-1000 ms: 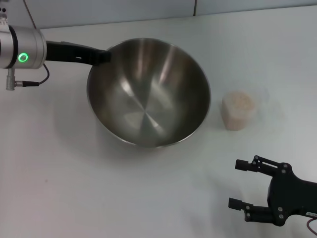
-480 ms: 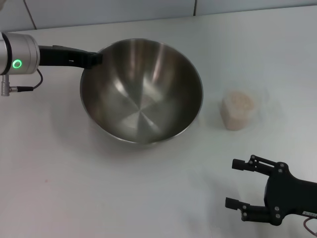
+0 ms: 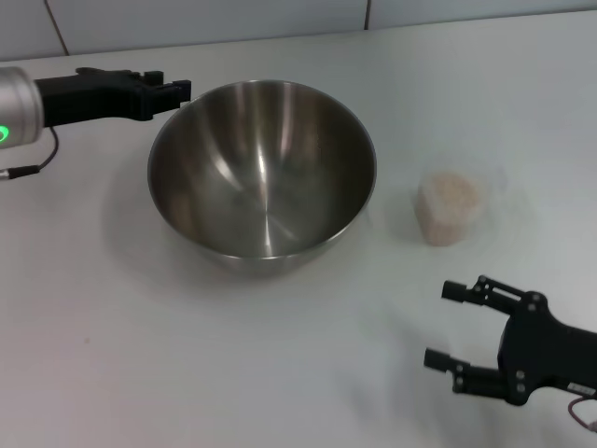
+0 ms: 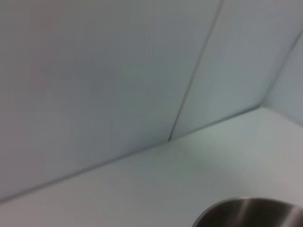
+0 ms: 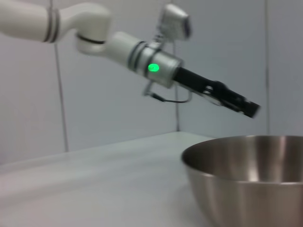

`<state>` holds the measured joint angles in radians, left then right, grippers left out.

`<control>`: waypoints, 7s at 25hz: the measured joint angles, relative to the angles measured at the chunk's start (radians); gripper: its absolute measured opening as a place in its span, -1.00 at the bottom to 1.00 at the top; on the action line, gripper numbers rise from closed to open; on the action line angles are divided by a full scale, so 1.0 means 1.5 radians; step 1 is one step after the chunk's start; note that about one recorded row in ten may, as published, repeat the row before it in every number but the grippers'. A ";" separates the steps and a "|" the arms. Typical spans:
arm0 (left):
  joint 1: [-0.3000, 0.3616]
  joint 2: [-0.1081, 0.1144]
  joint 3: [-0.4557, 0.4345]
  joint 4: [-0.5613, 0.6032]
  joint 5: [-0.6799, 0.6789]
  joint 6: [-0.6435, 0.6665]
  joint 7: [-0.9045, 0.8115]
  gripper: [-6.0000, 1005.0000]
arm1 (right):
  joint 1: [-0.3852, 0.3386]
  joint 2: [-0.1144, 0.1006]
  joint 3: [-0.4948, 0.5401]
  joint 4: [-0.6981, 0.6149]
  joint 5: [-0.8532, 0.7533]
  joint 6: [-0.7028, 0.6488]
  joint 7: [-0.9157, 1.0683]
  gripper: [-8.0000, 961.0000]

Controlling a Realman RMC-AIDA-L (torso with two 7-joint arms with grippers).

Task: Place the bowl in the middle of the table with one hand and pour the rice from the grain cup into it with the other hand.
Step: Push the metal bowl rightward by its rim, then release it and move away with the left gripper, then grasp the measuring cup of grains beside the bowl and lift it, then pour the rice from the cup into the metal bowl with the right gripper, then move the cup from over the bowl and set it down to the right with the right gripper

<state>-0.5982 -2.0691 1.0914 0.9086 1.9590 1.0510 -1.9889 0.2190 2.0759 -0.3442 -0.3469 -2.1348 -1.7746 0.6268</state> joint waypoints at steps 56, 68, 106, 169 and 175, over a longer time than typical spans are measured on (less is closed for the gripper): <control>0.302 0.005 0.153 0.143 -0.250 0.088 0.438 0.46 | 0.091 0.005 0.450 0.181 -0.002 0.352 -0.153 0.69; 0.300 0.006 0.154 0.140 -0.250 0.088 0.428 0.45 | 0.108 0.005 0.459 0.194 0.002 0.370 -0.163 0.59; 0.294 0.004 0.148 0.219 -0.140 0.099 0.331 0.45 | 0.164 0.005 0.549 0.332 -0.004 0.175 -0.597 -0.98; 0.268 0.001 0.154 0.224 -0.143 0.105 0.321 0.45 | 0.150 0.006 0.622 0.447 0.119 0.387 -0.560 -0.93; 0.265 0.001 0.154 0.222 -0.143 0.103 0.321 0.45 | 0.177 0.004 0.594 0.400 0.113 0.489 -0.483 -0.91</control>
<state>-0.2000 -2.0678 1.3223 1.2412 1.7440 1.2056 -1.5078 0.4851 2.0825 0.5472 0.2529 -1.9657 -1.0416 -0.0970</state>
